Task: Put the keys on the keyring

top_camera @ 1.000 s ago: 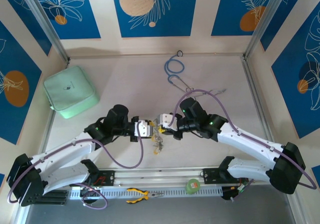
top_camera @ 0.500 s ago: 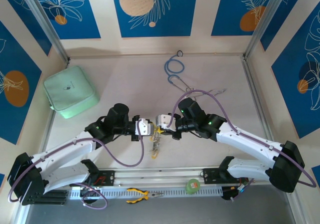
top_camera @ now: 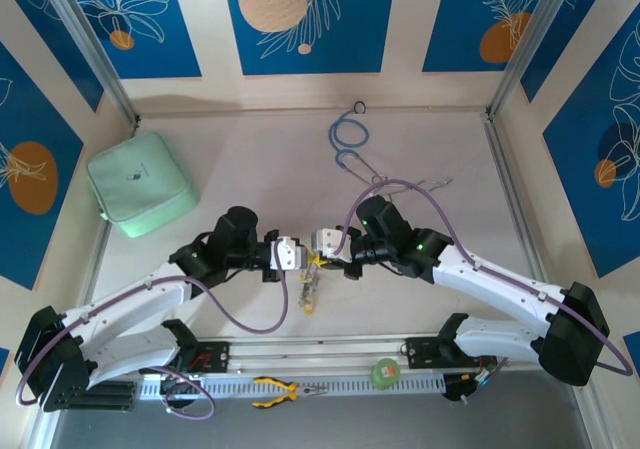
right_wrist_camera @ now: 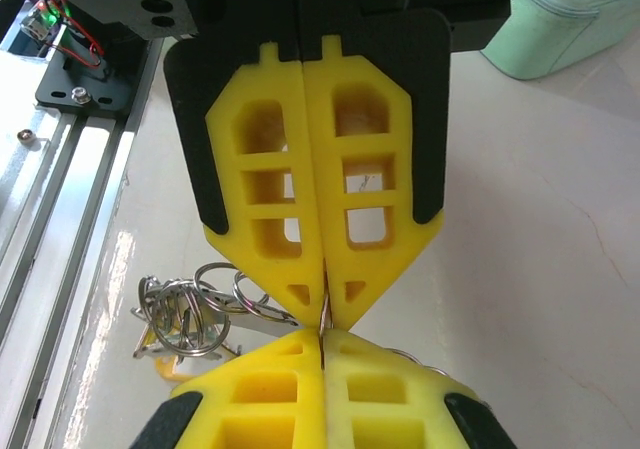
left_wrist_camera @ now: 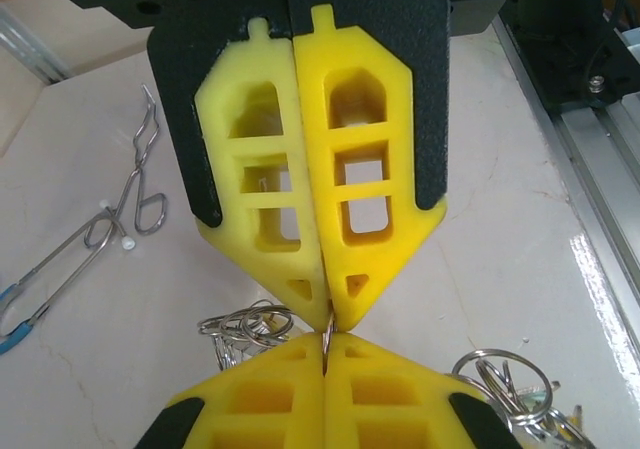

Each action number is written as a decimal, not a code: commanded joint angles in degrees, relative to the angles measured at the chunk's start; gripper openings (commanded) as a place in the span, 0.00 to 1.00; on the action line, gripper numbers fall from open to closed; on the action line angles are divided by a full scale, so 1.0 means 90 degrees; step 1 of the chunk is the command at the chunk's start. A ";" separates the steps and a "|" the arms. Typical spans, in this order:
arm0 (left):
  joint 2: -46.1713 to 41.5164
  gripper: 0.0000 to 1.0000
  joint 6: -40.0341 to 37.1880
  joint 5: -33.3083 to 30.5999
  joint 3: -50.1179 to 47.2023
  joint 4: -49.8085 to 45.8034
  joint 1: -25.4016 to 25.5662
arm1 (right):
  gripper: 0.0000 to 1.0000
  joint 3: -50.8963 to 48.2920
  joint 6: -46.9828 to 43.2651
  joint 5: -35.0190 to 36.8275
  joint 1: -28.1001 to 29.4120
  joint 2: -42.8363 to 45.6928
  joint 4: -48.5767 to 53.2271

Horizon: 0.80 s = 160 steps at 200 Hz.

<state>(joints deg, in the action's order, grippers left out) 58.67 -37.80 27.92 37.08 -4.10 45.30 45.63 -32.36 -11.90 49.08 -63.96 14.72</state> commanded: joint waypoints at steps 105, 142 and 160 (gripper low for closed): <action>-0.1000 0.00 0.1749 -0.2969 0.0079 0.0667 0.0023 | 0.45 -0.0551 0.2807 0.1336 -0.1306 0.1553 -0.1038; -0.1371 0.00 0.2019 -0.4408 0.0433 0.0142 -0.0173 | 0.43 -0.0125 0.4347 0.2091 -0.1630 0.1039 -0.0754; -0.1419 0.00 0.2327 -0.4817 0.0682 -0.0285 -0.0492 | 0.42 0.0342 0.4900 0.1760 -0.1840 0.0592 -0.0256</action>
<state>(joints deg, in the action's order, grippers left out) 47.42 -21.47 -5.43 38.68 -3.40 43.97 43.31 0.36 2.61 34.46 -54.87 7.97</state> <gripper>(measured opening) 0.064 0.423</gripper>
